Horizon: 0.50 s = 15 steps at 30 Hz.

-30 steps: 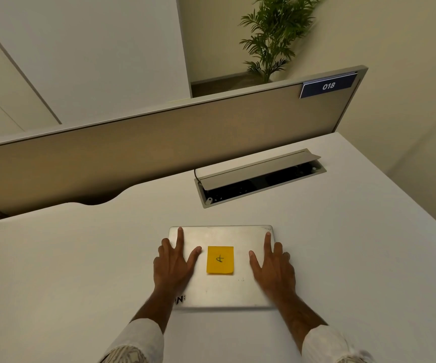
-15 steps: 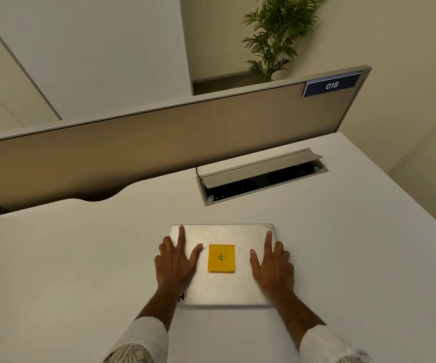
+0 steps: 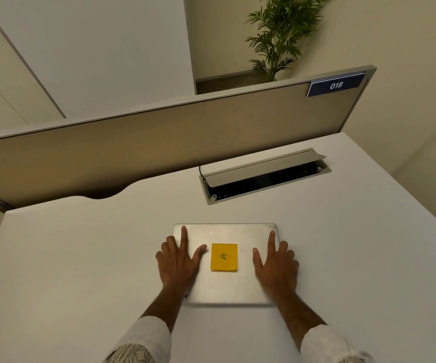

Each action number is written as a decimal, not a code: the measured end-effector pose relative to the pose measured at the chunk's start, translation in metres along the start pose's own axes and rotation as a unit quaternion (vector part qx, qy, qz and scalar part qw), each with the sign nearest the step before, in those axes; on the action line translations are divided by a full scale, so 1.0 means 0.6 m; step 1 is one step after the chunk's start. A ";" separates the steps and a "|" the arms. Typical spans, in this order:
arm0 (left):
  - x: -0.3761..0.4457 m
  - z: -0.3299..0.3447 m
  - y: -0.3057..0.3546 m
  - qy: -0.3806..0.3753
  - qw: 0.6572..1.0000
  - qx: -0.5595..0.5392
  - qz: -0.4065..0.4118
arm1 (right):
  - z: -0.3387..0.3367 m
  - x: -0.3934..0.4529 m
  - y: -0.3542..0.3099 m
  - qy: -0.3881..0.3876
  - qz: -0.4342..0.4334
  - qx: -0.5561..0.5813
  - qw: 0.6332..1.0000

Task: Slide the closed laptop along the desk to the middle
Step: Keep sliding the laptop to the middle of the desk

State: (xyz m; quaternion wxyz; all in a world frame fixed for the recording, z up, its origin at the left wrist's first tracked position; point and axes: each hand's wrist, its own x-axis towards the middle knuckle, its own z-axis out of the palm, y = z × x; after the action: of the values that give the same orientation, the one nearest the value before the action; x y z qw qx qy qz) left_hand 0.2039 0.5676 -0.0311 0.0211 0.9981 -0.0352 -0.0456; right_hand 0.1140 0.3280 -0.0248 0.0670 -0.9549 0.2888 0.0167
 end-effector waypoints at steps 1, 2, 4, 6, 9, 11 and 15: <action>-0.003 0.003 -0.002 -0.007 1.000 0.001 0.001 | -0.001 -0.001 0.000 0.000 0.001 -0.005 1.000; -0.005 0.005 -0.005 -0.015 1.000 -0.001 0.004 | -0.002 -0.003 -0.001 0.000 0.001 -0.011 1.000; -0.009 0.005 -0.011 -0.009 1.000 0.000 0.029 | -0.012 -0.009 -0.003 -0.003 -0.004 -0.017 1.000; -0.014 0.000 -0.014 0.013 0.998 -0.002 0.063 | -0.022 -0.014 -0.003 -0.003 -0.026 -0.018 1.000; -0.019 -0.004 -0.017 0.014 0.996 0.005 0.092 | -0.035 -0.021 -0.004 -0.006 -0.068 -0.026 0.997; -0.023 -0.005 -0.017 0.005 0.995 0.004 0.095 | -0.044 -0.023 -0.006 -0.002 -0.075 -0.024 0.997; -0.032 -0.011 -0.016 -0.028 0.997 0.004 0.068 | -0.046 -0.028 -0.009 -0.012 -0.067 -0.042 0.997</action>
State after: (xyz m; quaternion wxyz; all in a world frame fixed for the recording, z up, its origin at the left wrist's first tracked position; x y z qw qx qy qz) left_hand 0.1862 0.5785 -0.0231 0.0195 0.9918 -0.1037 -0.0721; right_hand 0.1030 0.3380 0.0042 0.0316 -0.9738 0.2223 0.0360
